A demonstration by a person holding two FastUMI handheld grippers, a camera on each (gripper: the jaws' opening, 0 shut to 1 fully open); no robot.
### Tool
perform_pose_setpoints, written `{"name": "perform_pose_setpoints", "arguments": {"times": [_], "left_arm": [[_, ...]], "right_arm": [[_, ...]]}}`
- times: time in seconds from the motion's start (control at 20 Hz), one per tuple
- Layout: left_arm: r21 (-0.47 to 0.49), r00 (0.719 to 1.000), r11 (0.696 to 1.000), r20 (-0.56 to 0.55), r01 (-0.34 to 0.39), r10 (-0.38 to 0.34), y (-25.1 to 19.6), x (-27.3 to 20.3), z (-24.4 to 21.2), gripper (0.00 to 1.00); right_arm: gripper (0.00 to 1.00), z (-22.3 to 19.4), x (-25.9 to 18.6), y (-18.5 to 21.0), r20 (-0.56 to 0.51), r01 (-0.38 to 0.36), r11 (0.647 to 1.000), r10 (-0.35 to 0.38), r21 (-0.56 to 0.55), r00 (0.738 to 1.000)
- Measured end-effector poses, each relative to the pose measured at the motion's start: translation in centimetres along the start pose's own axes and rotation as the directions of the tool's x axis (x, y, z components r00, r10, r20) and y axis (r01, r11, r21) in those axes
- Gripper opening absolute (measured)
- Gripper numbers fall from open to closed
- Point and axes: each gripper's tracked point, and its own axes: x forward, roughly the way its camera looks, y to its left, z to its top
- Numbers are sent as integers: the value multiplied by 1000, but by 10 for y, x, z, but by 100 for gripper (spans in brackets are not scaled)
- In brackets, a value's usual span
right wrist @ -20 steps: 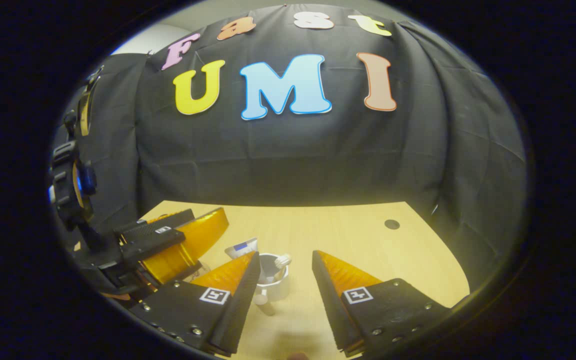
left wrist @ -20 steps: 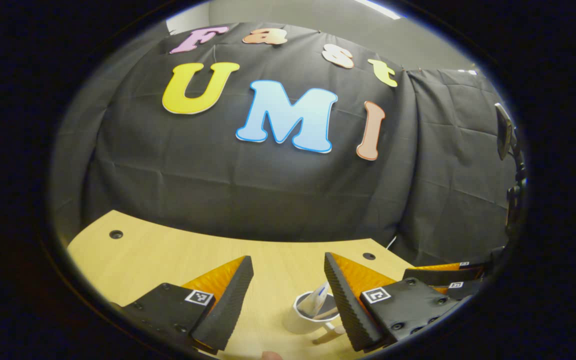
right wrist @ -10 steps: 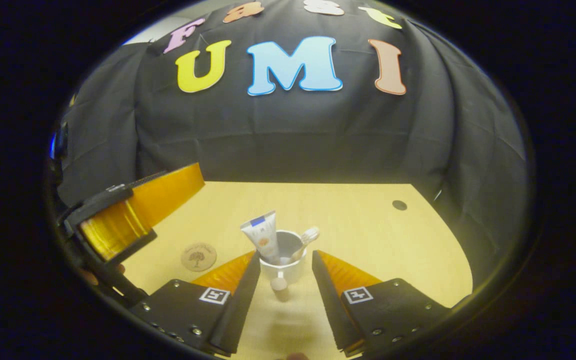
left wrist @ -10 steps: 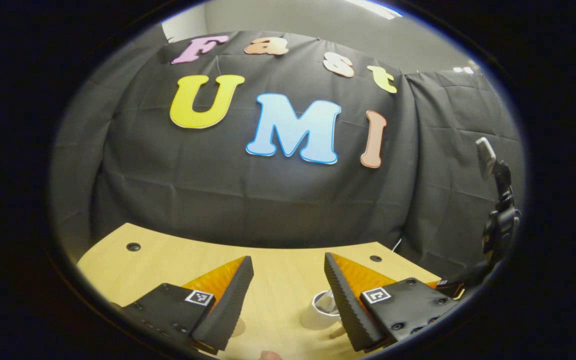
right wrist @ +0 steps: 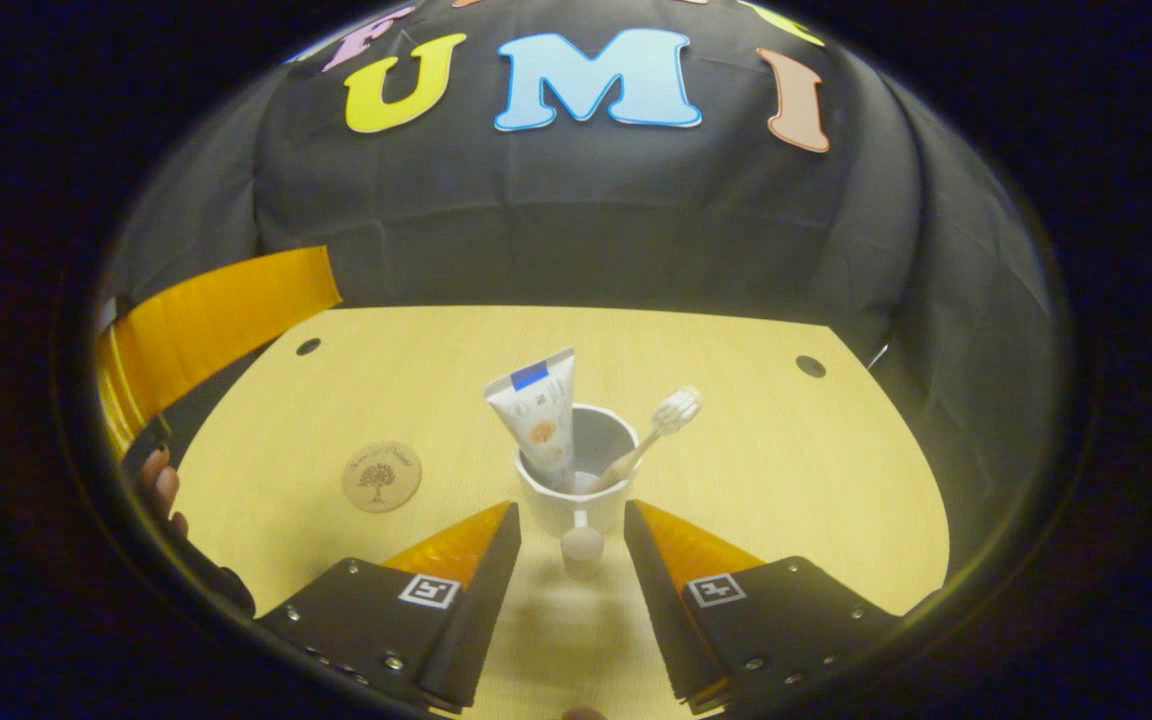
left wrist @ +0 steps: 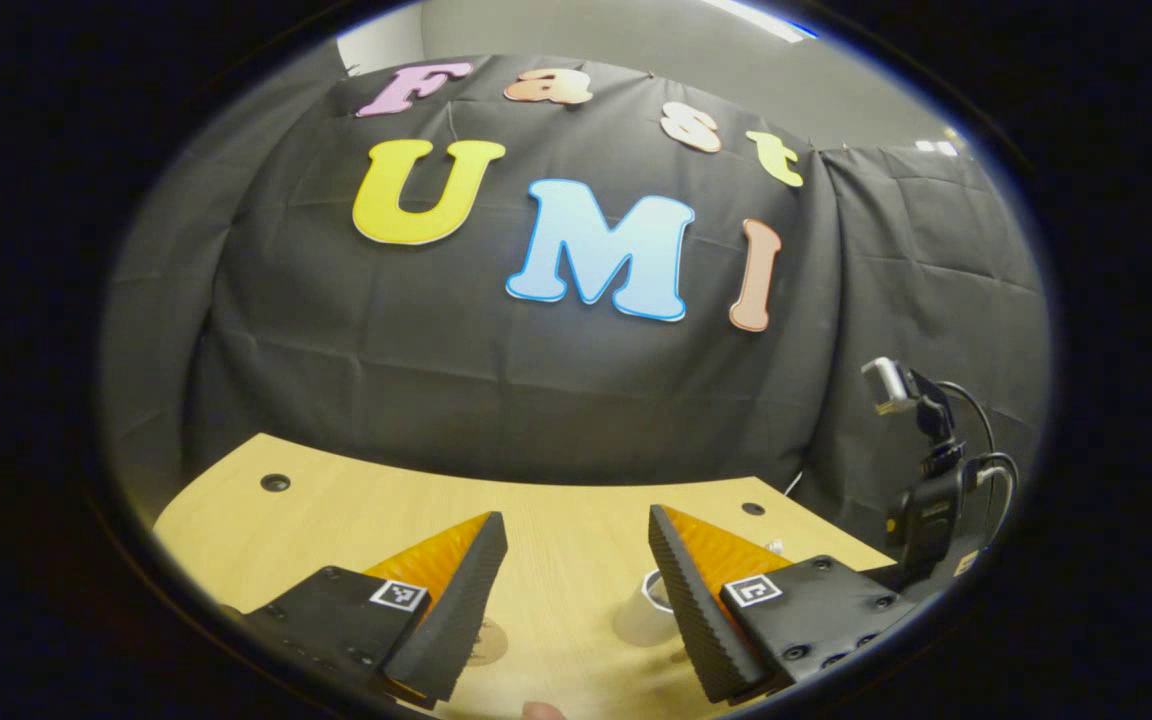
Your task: Put the toothbrush and toothpaste on the desktop into the cup, then pick up the cup and place it on the coaster on the desktop.
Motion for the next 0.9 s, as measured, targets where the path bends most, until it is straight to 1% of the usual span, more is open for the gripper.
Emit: {"name": "perform_pose_setpoints", "arguments": {"times": [0.2,0.45,0.55,0.7,0.85,0.9], "left_arm": [[-6,1000,1000,-16,-16,16,12,-3,-6,92],[-19,999,999,-39,-32,31,24,-6,-13,92],[-22,998,999,-44,-35,34,26,-7,-15,92],[-23,998,999,-48,-38,37,29,-7,-17,92],[-28,997,999,-60,-42,40,31,-8,-22,92],[-30,997,999,-63,-43,41,32,-8,-23,92]], "right_arm": [[68,-15,19,0,-84,11,1000,-11,5,996],[68,-31,38,5,-181,-2,1000,6,22,984],[68,-36,42,3,-212,10,1000,-6,16,977],[68,-39,47,4,-241,5,1000,-2,13,970],[68,-39,54,1,-255,15,1000,-13,6,967],[70,-39,55,1,-262,16,1000,-13,7,965]]}}
